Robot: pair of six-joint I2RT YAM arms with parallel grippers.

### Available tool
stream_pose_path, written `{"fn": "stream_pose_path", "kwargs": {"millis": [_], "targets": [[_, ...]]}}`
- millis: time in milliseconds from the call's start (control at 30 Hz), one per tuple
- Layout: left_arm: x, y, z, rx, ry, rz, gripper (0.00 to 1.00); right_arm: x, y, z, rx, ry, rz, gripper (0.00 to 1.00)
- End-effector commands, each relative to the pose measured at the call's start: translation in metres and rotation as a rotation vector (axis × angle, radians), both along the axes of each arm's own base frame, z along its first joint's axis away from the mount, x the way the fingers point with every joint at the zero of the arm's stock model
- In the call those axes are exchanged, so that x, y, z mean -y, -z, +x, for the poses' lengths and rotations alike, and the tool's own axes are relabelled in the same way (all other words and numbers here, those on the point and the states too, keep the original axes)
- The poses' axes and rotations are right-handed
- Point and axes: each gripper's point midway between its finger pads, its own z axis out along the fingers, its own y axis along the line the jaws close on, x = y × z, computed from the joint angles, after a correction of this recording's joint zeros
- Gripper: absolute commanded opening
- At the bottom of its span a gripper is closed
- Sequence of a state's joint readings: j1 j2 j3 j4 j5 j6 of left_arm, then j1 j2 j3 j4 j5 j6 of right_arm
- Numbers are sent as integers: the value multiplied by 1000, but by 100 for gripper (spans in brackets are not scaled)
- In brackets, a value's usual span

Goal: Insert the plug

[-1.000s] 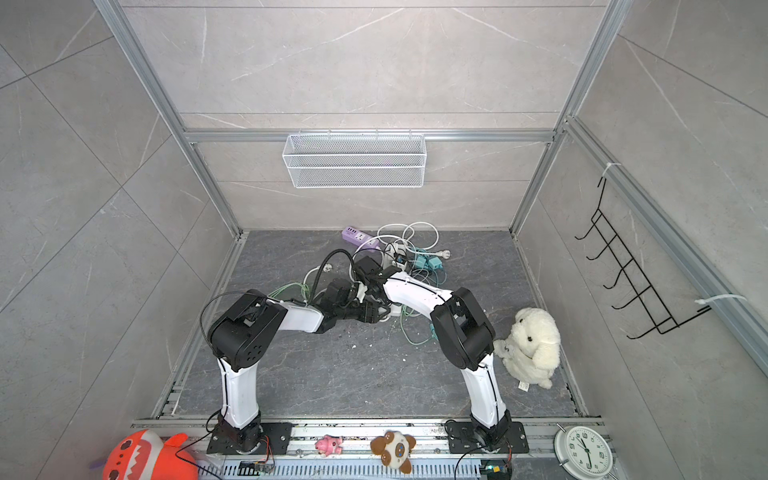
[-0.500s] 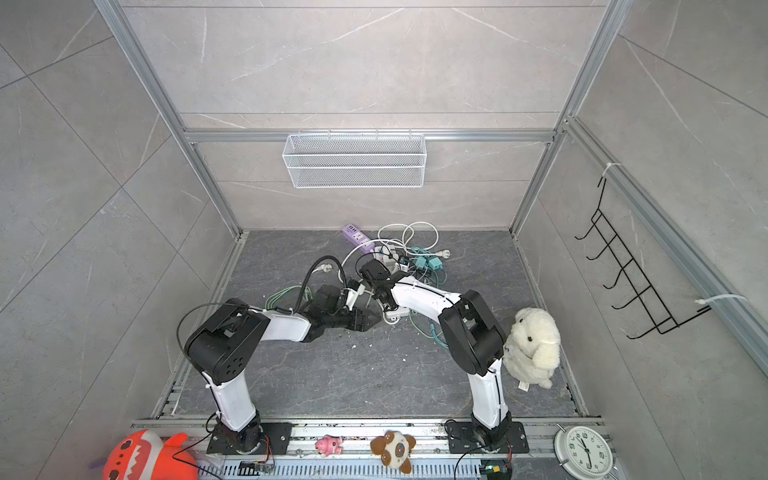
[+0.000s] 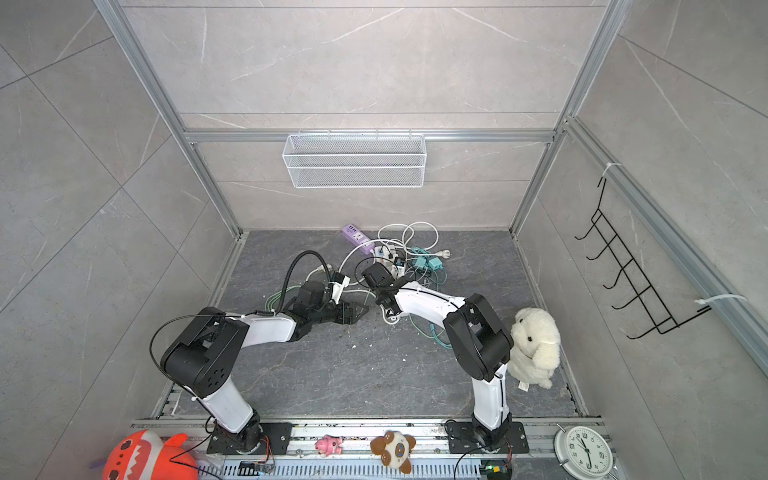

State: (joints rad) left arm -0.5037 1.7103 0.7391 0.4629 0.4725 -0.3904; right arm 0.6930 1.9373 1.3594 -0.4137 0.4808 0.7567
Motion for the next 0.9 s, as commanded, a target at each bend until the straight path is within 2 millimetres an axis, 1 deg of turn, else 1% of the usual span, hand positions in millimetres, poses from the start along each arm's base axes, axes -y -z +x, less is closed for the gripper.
{"fn": "stream_pose_path", "kwargs": {"millis": [0, 100, 333, 500, 733, 867], "targets": [[-3, -16, 2, 61, 3, 1, 81, -10, 18, -6, -55, -108, 4, 0], [-4, -16, 3, 64, 3, 2, 81, -13, 19, -6, -67, -152, 2, 0], [-4, -16, 3, 68, 10, 0, 81, -5, 25, -12, -100, -159, -17, 0], [-3, -16, 3, 72, 11, 1, 81, -3, 26, -12, -100, -191, 1, 0], [-4, -15, 4, 70, 7, 4, 81, 1, 19, -10, -95, -194, -6, 0], [-3, -14, 5, 69, 9, 3, 81, 0, 19, -11, -101, -194, 8, 0]]}}
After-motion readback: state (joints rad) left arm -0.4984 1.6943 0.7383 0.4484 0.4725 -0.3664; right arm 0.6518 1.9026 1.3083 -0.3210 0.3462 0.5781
